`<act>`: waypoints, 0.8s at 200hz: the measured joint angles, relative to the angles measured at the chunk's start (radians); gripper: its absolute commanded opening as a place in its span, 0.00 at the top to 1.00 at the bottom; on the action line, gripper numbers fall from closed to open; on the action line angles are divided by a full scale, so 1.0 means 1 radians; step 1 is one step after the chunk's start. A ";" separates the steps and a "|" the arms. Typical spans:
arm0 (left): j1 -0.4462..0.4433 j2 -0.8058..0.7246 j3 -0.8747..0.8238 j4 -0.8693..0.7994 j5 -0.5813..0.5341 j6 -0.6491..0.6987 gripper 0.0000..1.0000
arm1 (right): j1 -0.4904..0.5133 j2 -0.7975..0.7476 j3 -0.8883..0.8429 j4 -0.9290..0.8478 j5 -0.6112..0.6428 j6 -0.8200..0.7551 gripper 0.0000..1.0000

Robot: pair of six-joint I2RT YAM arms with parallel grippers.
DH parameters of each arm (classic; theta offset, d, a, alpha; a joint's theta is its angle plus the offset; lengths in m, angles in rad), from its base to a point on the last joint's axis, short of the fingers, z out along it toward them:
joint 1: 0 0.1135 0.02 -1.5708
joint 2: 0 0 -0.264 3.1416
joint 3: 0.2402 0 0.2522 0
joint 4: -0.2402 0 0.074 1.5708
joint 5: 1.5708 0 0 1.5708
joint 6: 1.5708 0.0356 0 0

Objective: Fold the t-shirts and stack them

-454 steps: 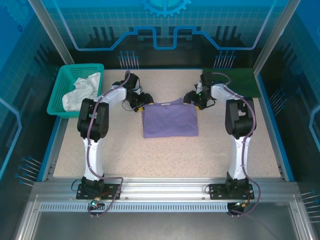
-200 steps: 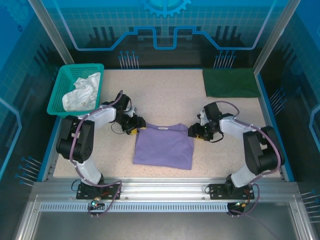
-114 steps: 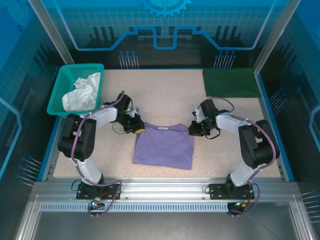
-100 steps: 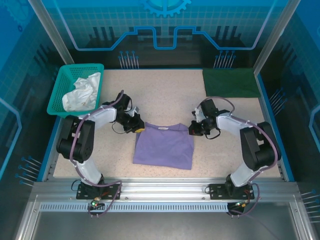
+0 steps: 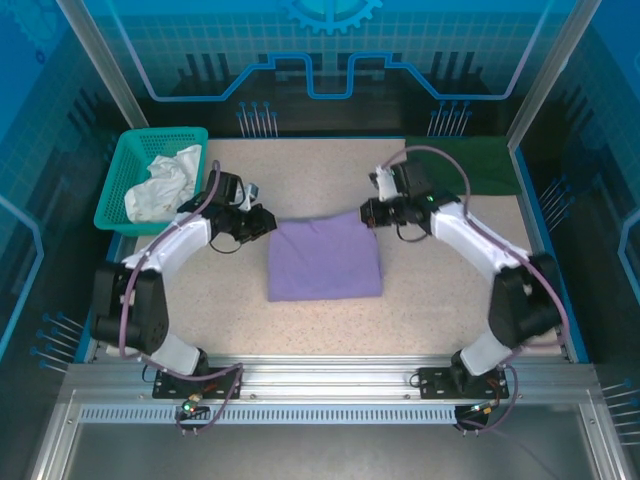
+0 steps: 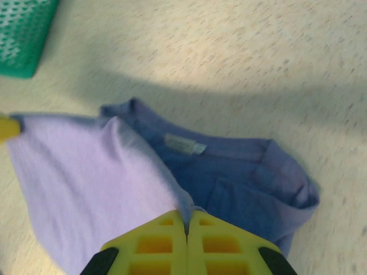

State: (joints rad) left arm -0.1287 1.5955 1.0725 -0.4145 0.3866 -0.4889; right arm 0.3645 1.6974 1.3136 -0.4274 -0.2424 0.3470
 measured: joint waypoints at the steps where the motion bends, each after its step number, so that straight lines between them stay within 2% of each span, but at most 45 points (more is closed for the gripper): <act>1: 0.003 0.010 0.005 -0.002 -0.002 -0.009 0.61 | -0.001 0.010 0.011 -0.005 0.001 0.002 0.99; 8: 0.018 0.069 0.037 -0.015 -0.018 -0.013 0.61 | -0.011 0.107 0.109 -0.035 0.014 0.013 0.97; 12: 0.025 0.113 0.067 -0.024 -0.029 -0.013 0.58 | -0.017 0.157 0.159 -0.047 0.024 0.019 0.92; 15: 0.029 0.144 0.091 -0.031 -0.035 -0.014 0.56 | -0.024 0.203 0.200 -0.057 0.023 0.026 0.85; 25: 0.040 0.256 0.195 -0.058 -0.066 -0.013 0.38 | -0.055 0.344 0.320 -0.071 0.010 0.062 0.58; 35: 0.043 0.343 0.293 -0.079 -0.094 -0.024 0.36 | -0.090 0.460 0.403 -0.094 -0.019 0.097 0.27; 38: 0.043 0.363 0.320 -0.084 -0.104 -0.028 0.35 | -0.103 0.491 0.423 -0.103 -0.028 0.109 0.22; 55: 0.041 0.416 0.447 -0.143 -0.173 -0.041 0.32 | -0.166 0.623 0.514 -0.186 -0.080 0.150 0.15; 59: 0.039 0.417 0.474 -0.159 -0.191 -0.044 0.32 | -0.179 0.628 0.537 -0.203 -0.120 0.163 0.13; 64: 0.037 0.415 0.500 -0.175 -0.208 -0.046 0.32 | -0.180 0.622 0.555 -0.213 -0.097 0.166 0.12; 82: 0.013 0.384 0.574 -0.206 -0.264 -0.052 0.34 | -0.191 0.530 0.505 -0.214 -0.062 0.193 0.13; 99: -0.041 0.326 0.580 -0.225 -0.288 -0.061 0.48 | -0.188 0.383 0.365 -0.196 -0.049 0.223 0.21; 115: -0.129 0.278 0.568 -0.235 -0.285 -0.067 0.58 | -0.173 0.233 0.213 -0.155 -0.062 0.252 0.36; 126: -0.198 0.249 0.539 -0.231 -0.268 -0.076 0.64 | -0.149 0.150 0.132 -0.129 -0.079 0.266 0.51; 146: -0.314 0.216 0.448 -0.204 -0.191 -0.100 0.66 | -0.070 0.058 0.011 -0.070 -0.120 0.300 0.77; 160: -0.361 0.215 0.377 -0.179 -0.116 -0.116 0.67 | -0.014 0.048 -0.064 -0.027 -0.160 0.326 0.85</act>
State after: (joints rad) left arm -0.4896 1.8107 1.4494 -0.5934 0.2703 -0.6052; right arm 0.3504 1.7454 1.2495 -0.4545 -0.4026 0.6727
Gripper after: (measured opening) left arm 0.341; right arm 0.210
